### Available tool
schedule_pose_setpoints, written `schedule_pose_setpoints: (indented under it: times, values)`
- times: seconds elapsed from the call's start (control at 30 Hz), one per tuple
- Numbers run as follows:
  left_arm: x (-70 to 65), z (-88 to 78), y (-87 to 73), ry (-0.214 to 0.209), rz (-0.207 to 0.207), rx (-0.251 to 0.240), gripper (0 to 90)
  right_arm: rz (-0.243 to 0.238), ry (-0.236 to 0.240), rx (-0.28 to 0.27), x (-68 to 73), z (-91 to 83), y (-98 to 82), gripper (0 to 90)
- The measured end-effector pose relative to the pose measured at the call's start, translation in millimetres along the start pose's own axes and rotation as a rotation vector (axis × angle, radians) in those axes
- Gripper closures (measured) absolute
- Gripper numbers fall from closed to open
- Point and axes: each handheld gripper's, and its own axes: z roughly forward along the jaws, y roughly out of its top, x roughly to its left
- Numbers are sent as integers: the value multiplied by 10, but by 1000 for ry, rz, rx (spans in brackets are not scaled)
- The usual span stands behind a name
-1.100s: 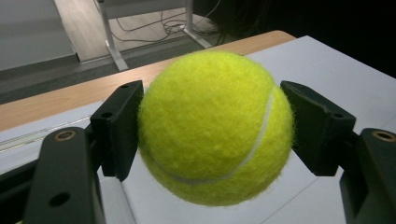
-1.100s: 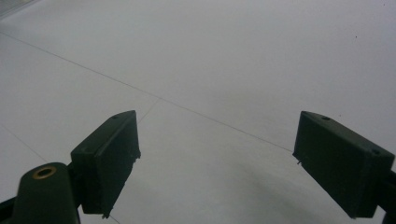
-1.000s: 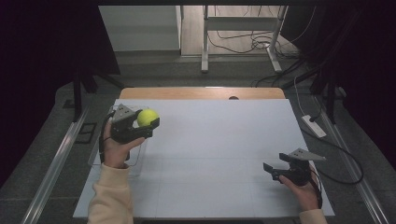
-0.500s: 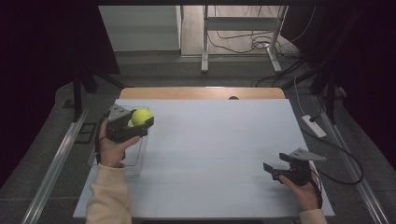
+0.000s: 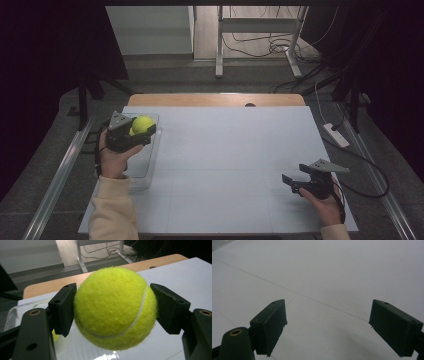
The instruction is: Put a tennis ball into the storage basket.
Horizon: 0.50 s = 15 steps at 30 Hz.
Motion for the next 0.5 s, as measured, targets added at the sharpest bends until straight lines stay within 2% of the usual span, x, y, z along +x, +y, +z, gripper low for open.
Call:
schedule_pose_setpoints:
  times: [0.2, 0.5]
  values:
    - [104, 2, -49, 30, -29, 17, 268, 0, 0, -1, -2, 0, 0, 144]
    - [178, 35, -97, 75, -28, 44, 267, 0, -1, 0, -2, 1, 0, 144]
